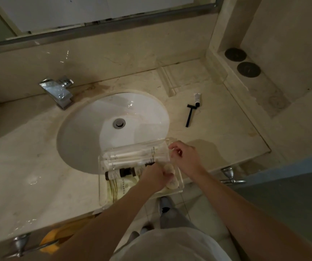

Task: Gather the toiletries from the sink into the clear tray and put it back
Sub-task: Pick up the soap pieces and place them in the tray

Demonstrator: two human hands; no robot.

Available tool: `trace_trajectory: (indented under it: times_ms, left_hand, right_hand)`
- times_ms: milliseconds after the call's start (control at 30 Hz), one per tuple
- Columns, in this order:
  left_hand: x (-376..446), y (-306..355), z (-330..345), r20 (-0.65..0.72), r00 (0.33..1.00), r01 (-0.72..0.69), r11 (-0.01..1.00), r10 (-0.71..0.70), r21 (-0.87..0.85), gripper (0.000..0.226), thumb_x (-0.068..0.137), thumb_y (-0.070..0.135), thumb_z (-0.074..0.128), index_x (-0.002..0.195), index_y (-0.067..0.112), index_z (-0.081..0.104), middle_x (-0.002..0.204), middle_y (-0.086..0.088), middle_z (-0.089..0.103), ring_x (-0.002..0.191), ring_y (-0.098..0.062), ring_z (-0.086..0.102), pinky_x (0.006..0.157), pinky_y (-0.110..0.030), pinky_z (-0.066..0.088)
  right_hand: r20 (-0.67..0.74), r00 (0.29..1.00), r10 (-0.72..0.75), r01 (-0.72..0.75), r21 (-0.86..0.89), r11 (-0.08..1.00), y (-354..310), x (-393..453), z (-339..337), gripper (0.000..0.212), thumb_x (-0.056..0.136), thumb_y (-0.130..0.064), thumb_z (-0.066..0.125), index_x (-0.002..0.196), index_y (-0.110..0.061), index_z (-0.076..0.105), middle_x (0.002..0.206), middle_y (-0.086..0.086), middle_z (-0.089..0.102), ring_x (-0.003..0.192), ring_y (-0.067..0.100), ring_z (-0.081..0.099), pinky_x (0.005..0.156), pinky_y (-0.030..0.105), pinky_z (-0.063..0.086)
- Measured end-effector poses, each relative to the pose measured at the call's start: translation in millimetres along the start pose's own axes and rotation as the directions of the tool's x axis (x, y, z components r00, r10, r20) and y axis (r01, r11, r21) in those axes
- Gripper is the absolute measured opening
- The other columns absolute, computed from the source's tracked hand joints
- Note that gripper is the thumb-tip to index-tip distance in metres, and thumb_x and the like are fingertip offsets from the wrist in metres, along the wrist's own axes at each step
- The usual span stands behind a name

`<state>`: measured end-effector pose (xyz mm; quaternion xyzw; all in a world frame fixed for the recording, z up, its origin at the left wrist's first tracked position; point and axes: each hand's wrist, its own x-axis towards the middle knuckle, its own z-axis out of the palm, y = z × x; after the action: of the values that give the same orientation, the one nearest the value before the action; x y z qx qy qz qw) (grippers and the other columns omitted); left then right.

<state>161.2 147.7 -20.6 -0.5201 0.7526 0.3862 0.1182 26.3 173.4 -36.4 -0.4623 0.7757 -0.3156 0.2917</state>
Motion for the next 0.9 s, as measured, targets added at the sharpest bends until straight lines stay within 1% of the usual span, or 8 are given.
trace_trajectory:
  times_ms: [167, 300, 367, 467, 633, 733, 800, 900]
  left_hand:
    - [-1, 5, 9, -0.123, 0.992, 0.005, 0.992, 0.011, 0.128, 0.035, 0.089, 0.039, 0.053, 0.102, 0.011, 0.07, 0.099, -0.007, 0.071, 0.095, -0.025, 0.066, 0.07, -0.031, 0.048]
    - [5, 0, 4, -0.041, 0.999, 0.004, 0.993, 0.0, 0.114, 0.027, 0.086, 0.032, 0.053, 0.091, 0.012, 0.069, 0.081, -0.005, 0.069, 0.083, -0.024, 0.068, 0.062, -0.03, 0.047]
    - [7, -2, 3, -0.026, 1.0, 0.002, 0.992, 0.002, 0.128, 0.022, 0.087, 0.028, 0.053, 0.089, 0.011, 0.067, 0.082, -0.006, 0.07, 0.082, -0.025, 0.068, 0.06, -0.03, 0.046]
    - [7, -5, 3, -0.025, 0.999, -0.018, 0.989, 0.022, 0.145, 0.018, 0.088, 0.022, 0.054, 0.09, 0.01, 0.067, 0.087, -0.008, 0.072, 0.084, -0.024, 0.069, 0.063, -0.029, 0.048]
    - [4, -7, 5, -0.086, 0.996, 0.014, 1.0, -0.012, 0.012, 0.013, 0.082, 0.025, 0.06, 0.079, 0.017, 0.07, 0.079, 0.001, 0.07, 0.076, -0.017, 0.064, 0.063, -0.025, 0.044]
    - [2, -4, 8, -0.098, 0.992, 0.076, 0.995, -0.082, -0.059, 0.029, 0.086, 0.024, 0.055, 0.057, 0.019, 0.058, 0.056, 0.007, 0.054, 0.059, -0.014, 0.053, 0.055, -0.024, 0.037]
    - [3, -3, 9, -0.123, 0.986, 0.102, 0.992, -0.111, -0.079, 0.033, 0.087, 0.027, 0.054, 0.055, 0.018, 0.054, 0.052, 0.008, 0.049, 0.057, -0.014, 0.053, 0.052, -0.023, 0.036]
    - [2, 0, 10, -0.152, 0.981, 0.11, 0.99, -0.122, -0.087, 0.037, 0.089, 0.03, 0.054, 0.055, 0.016, 0.051, 0.051, 0.007, 0.046, 0.05, -0.011, 0.048, 0.042, -0.021, 0.029]
  right_hand:
    - [0.189, 0.981, -0.047, 0.071, -0.12, 0.99, 2, -1, 6, 0.019, 0.087, -0.019, 0.055, 0.094, -0.03, 0.069, 0.091, -0.008, 0.071, 0.085, 0.012, 0.062, 0.078, 0.034, 0.054]
    - [0.389, 0.91, -0.146, 0.28, -0.316, 0.907, 7, 1, 2, 0.022, 0.088, -0.034, 0.059, 0.106, -0.029, 0.07, 0.104, -0.003, 0.06, 0.101, 0.016, 0.051, 0.081, 0.035, 0.048]
    - [0.438, 0.88, -0.185, 0.372, -0.39, 0.842, 9, 0, 1, 0.027, 0.088, -0.039, 0.057, 0.111, -0.029, 0.068, 0.105, -0.002, 0.055, 0.102, 0.015, 0.046, 0.078, 0.031, 0.043]
    - [0.383, 0.877, -0.289, 0.447, -0.432, 0.784, 11, -2, 4, 0.026, 0.089, -0.037, 0.056, 0.108, -0.023, 0.067, 0.103, 0.001, 0.055, 0.101, 0.02, 0.048, 0.076, 0.032, 0.044]
    - [0.291, 0.874, -0.39, 0.485, -0.453, 0.748, 14, -5, 9, 0.017, 0.081, -0.031, 0.06, 0.091, -0.019, 0.067, 0.089, 0.004, 0.06, 0.087, 0.028, 0.054, 0.067, 0.037, 0.047]
    - [0.298, 0.888, -0.35, 0.454, -0.446, 0.771, 10, -6, 8, 0.016, 0.084, -0.03, 0.058, 0.093, -0.018, 0.063, 0.091, 0.002, 0.064, 0.091, 0.025, 0.051, 0.071, 0.035, 0.043]
    - [0.294, 0.912, -0.285, 0.391, -0.418, 0.82, 6, -4, 6, 0.015, 0.087, -0.029, 0.055, 0.096, -0.019, 0.06, 0.093, 0.002, 0.066, 0.095, 0.023, 0.048, 0.07, 0.031, 0.034]
    - [0.288, 0.919, -0.27, 0.363, -0.347, 0.865, 6, -2, 7, 0.012, 0.087, -0.025, 0.055, 0.097, -0.02, 0.061, 0.096, 0.001, 0.068, 0.094, 0.023, 0.049, 0.07, 0.031, 0.032]
